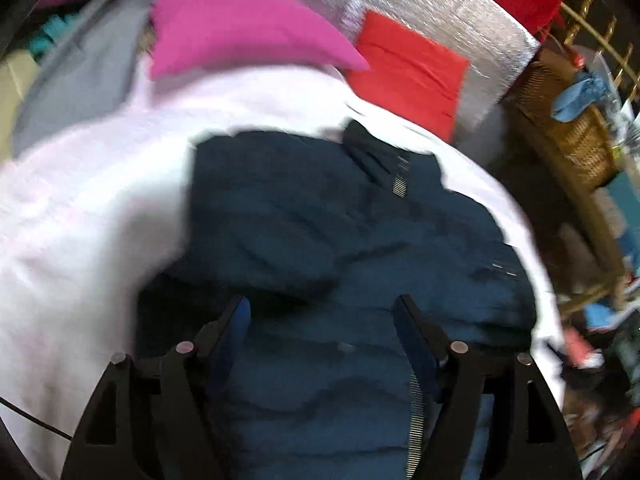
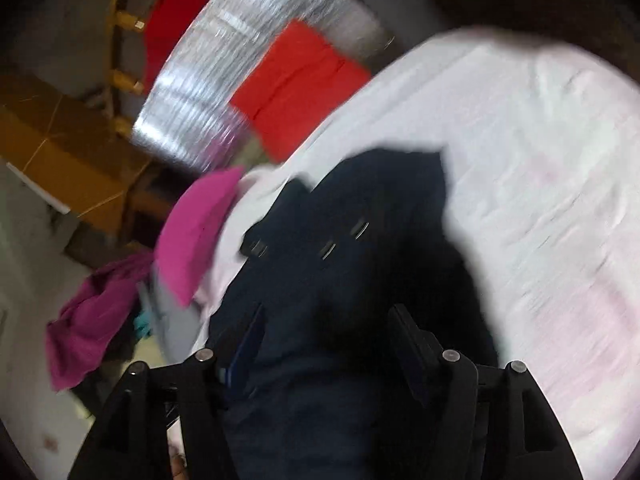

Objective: Fold large clothes

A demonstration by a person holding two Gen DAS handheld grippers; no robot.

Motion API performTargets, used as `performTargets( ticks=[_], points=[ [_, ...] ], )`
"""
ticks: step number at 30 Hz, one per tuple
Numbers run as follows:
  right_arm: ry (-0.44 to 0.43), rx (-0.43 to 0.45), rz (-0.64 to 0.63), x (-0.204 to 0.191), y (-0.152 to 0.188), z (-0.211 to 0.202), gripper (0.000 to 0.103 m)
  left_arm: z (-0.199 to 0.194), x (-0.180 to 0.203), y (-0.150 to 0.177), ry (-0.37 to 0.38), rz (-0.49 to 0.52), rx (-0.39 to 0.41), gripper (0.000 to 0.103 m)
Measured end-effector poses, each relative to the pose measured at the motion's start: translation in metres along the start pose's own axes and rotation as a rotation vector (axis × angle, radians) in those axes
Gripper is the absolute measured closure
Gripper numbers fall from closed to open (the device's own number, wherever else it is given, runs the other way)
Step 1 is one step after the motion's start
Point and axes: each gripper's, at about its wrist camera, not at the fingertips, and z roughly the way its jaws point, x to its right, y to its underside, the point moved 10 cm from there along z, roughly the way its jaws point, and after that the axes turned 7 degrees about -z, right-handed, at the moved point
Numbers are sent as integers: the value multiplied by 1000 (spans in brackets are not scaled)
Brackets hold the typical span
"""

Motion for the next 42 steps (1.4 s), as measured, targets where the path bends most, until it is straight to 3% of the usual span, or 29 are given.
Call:
performTargets(
  ticks=[3,6,9,14,16,18,19,23,28,30,32,34,36,38,42],
  points=[
    [-64,-129,56,-11,30,41,36,21,7,10,24,-46,-67,28],
    [-46,-188,141,-1,44,72,36,44,6,12,52,-116,-134,28],
    [-47,-123,268,15,33,87,36,56,1,5,75,-203,-134,28],
    [-107,-18,357,25,15,92,38,55,2,-12,121,-262,-61,30],
    [-67,7,333,30,12,96,65,58,1,-13,98,-259,-50,52],
    [-18,13,281,29,7,96,78,56,-1,-14,86,-259,-32,64],
    [-1,28,247,25,4,92,80,53,0,-16,86,-248,-17,68],
    [26,120,74,-6,-12,64,83,44,0,-20,75,-207,8,69],
    [156,-8,77,22,6,87,83,58,-10,6,-16,-162,-114,68],
    [162,-39,56,17,6,89,80,46,-11,9,1,-152,-135,69],
    [115,-62,52,7,3,77,75,28,-14,7,11,-124,-111,68],
    [77,-63,40,3,2,63,64,8,-22,0,-25,-74,-61,52],
    [39,-65,45,2,-3,45,41,-15,-33,-10,-59,-35,7,39],
    [33,11,63,12,-16,20,31,-31,-46,-20,-85,-21,63,34],
    [125,151,90,41,-41,-8,24,-43,-88,-44,-193,-85,134,27]
  ],
)
